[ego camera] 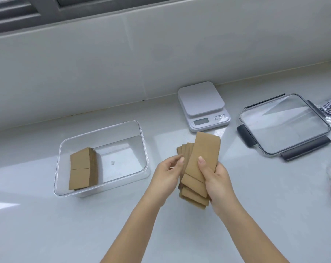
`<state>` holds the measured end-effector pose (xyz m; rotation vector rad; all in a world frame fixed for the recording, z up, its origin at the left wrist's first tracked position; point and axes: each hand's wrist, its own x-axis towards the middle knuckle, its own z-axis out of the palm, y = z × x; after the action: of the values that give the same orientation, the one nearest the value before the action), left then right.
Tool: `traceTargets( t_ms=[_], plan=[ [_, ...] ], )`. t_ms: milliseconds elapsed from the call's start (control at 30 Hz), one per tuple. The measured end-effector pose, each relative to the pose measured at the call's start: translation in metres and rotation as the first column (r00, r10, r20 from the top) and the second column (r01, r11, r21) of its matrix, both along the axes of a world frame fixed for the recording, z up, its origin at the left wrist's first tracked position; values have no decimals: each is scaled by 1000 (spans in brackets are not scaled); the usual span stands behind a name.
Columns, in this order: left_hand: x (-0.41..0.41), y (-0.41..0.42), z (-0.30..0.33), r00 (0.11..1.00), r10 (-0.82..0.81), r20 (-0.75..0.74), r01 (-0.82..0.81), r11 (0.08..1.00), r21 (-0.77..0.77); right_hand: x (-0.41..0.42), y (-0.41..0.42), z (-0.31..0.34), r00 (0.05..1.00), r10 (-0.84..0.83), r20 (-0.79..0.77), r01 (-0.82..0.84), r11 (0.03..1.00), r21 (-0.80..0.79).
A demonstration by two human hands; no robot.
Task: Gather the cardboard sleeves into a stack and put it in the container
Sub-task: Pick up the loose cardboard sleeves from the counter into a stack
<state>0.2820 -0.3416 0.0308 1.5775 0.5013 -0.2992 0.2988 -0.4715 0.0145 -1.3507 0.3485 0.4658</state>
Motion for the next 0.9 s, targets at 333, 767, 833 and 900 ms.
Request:
traceTargets(
  t_ms=[333, 767, 833, 900],
  plan=[
    [39, 11, -28, 968, 38, -248, -72, 989, -132, 34, 15, -23, 1000, -10, -3, 6, 846, -533],
    [36, 2, -36, 961, -77, -266, 7, 967, -255, 42, 12, -16, 987, -40, -155, -31, 902, -430],
    [30, -2, -38, 957, -71, -280, 0, 969, -247, 37, 11, -17, 983, -9, -186, -72, 903, -423],
    [22, -4, -38, 955, -68, -289, 3, 976, -219, 30, 12, -18, 978, 31, -208, -111, 915, -387]
  ],
)
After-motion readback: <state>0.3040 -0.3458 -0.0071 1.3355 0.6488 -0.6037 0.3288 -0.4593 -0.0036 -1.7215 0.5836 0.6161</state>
